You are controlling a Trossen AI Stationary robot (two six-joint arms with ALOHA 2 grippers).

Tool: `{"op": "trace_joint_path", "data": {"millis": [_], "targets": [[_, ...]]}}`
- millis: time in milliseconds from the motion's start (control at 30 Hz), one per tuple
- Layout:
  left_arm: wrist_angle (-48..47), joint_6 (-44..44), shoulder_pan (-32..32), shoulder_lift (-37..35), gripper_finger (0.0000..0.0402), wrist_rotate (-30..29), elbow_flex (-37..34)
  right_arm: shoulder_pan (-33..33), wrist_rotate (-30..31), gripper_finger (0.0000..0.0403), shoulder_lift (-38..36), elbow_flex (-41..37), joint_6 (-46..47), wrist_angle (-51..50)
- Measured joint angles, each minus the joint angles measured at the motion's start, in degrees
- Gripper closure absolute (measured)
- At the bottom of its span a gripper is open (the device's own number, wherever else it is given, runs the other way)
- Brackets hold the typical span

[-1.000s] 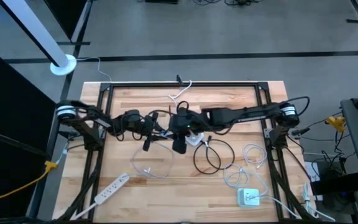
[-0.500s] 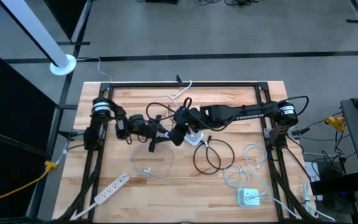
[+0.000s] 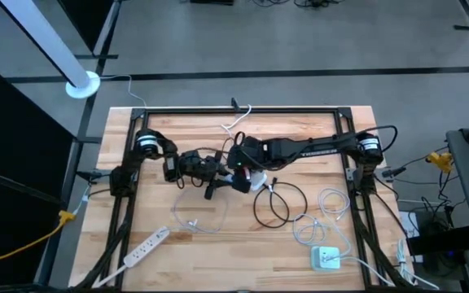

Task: Plug in charger cables
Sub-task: Insert the top black charger cable into the purple charger adapter

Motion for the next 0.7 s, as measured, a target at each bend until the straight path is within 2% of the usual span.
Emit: {"op": "trace_joint_path", "data": {"millis": [100, 267, 400, 533, 700], "targets": [[-0.24, -0.18, 0.00, 0.46, 0.0284, -0.09, 0.26, 1.10, -0.31, 0.0283, 0.11, -0.02, -4.75, -0.25], [-0.06, -1.45, 0.02, 0.04, 0.0284, 0.17, -0.62, 2.81, -0.21, 0.0303, -2.40, -0.02, -5.15, -2.44], [-0.52, -2.25, 0.02, -1.21, 0.0284, 0.96, -1.21, 4.43, -0.71, 0.0318, -3.95, 0.07, -5.19, -7.89], [-0.74, -4.38, 0.05, -3.35, 0.0284, 3.20, -1.62, 5.56, -4.94, 0.0338, -2.80, -0.64, -5.84, -10.29], [-0.38, -5.18, -0.44, -6.68, 0.0284, 6.84, -2.59, 6.21, -4.81, 0.0369, -1.21, -2.70, -5.20, -9.59]]}}
